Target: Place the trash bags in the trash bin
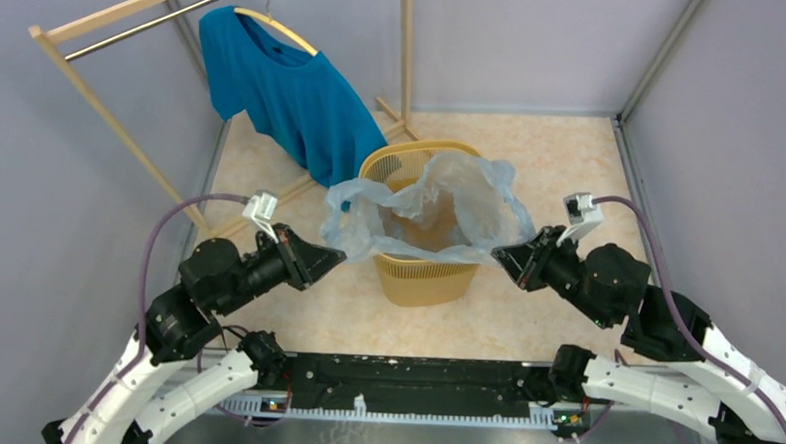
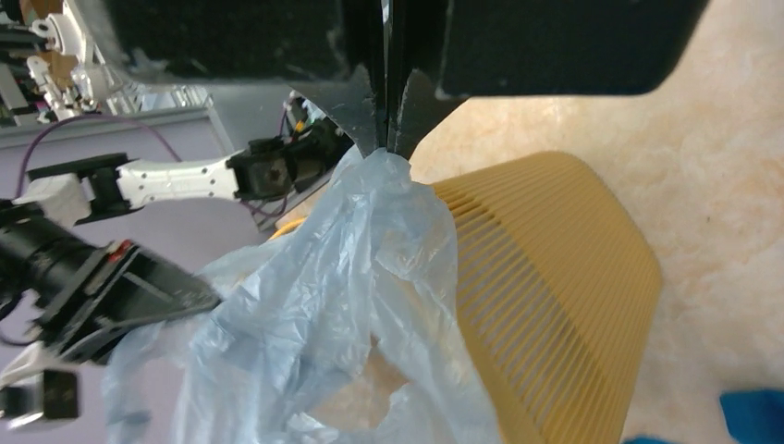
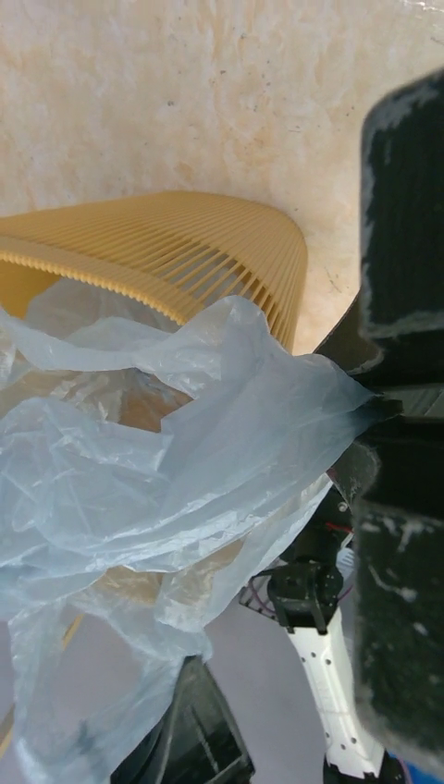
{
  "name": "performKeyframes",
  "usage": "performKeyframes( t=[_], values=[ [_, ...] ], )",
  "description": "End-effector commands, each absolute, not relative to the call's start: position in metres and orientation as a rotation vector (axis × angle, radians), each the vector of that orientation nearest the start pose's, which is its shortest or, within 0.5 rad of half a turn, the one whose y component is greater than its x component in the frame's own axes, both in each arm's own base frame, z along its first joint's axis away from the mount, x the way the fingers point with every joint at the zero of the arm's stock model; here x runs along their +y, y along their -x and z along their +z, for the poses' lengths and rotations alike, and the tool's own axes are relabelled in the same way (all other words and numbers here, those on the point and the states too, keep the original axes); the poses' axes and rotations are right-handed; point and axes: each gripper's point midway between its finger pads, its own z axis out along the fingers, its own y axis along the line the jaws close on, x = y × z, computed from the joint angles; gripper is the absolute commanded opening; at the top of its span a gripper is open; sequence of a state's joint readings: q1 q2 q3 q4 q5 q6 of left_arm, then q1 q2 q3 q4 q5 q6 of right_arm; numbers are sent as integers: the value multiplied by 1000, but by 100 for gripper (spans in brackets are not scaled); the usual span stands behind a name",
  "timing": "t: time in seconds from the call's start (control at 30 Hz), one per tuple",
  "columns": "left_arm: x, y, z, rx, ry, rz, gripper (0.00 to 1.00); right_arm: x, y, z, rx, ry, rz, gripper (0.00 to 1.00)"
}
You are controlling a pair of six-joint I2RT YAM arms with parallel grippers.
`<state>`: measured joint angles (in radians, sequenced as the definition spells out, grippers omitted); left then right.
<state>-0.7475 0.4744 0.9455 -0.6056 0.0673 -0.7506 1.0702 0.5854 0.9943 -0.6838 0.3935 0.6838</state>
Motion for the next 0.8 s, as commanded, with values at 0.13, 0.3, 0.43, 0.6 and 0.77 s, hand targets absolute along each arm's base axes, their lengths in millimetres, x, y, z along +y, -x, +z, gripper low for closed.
performKeyframes(
  t=[0.13,0.3,0.43,0.6,0.77],
  values=[
    [-190,-129,273,2067,-97,-1106,0,159,-162,294,1924,25,694,17],
    [-175,-139,255,2129,-40,-958,0,142,-169,285,1937,7,564,17],
    [-165,-157,246,2157,77,-841,0,141,-176,287,1891,12,536,22],
    [-184,-185,243,2104,113,-847,9,149,-200,273,1825,66,399,32],
    [-171,-202,234,2118,143,-682,16,134,-209,262,1834,75,223,43]
  ],
)
